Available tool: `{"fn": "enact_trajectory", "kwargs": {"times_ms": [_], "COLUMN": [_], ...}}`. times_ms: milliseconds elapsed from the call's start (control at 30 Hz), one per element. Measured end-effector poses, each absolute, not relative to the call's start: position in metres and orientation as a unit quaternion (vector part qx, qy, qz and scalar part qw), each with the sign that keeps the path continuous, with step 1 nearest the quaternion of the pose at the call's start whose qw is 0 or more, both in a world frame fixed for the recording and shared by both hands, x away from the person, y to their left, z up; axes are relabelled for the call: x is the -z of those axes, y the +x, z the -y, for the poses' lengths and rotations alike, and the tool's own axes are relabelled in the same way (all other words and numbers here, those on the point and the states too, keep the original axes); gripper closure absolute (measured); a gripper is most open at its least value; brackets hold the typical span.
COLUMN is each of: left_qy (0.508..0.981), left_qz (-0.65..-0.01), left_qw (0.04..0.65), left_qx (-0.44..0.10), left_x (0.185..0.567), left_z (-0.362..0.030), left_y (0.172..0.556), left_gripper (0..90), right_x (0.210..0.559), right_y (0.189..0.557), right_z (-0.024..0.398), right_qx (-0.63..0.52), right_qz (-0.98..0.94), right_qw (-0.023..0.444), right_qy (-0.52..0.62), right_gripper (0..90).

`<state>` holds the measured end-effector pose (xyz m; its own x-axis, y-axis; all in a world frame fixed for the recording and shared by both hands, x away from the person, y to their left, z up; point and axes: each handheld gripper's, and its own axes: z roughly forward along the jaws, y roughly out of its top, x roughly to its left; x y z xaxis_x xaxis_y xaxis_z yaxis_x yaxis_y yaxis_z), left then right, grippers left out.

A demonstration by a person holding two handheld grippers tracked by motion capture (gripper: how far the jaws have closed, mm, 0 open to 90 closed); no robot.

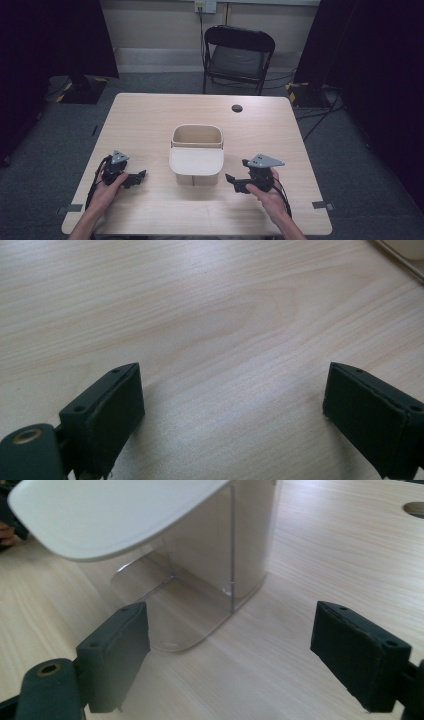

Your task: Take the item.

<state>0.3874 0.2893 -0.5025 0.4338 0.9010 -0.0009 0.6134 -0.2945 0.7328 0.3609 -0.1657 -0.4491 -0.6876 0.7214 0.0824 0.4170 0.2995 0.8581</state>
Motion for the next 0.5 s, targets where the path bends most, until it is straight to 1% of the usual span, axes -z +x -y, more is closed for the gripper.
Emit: {"fn": "enact_trajectory", "kwargs": {"times_ms": [500], "left_qy": [0.776], "left_qz": [-0.489], "left_qw": [0.335], "left_qx": [-0.215], "left_x": [0.502], "left_z": [-0.289], "left_y": [0.388], "left_gripper": [8.3], "right_x": [0.449], "right_y": [0.360], "right_z": [0.140], "right_qx": [-0.478], "right_qz": [-0.802], "right_qw": [0.145], "right_qy": [0.328], "right_gripper": [15.9]}}
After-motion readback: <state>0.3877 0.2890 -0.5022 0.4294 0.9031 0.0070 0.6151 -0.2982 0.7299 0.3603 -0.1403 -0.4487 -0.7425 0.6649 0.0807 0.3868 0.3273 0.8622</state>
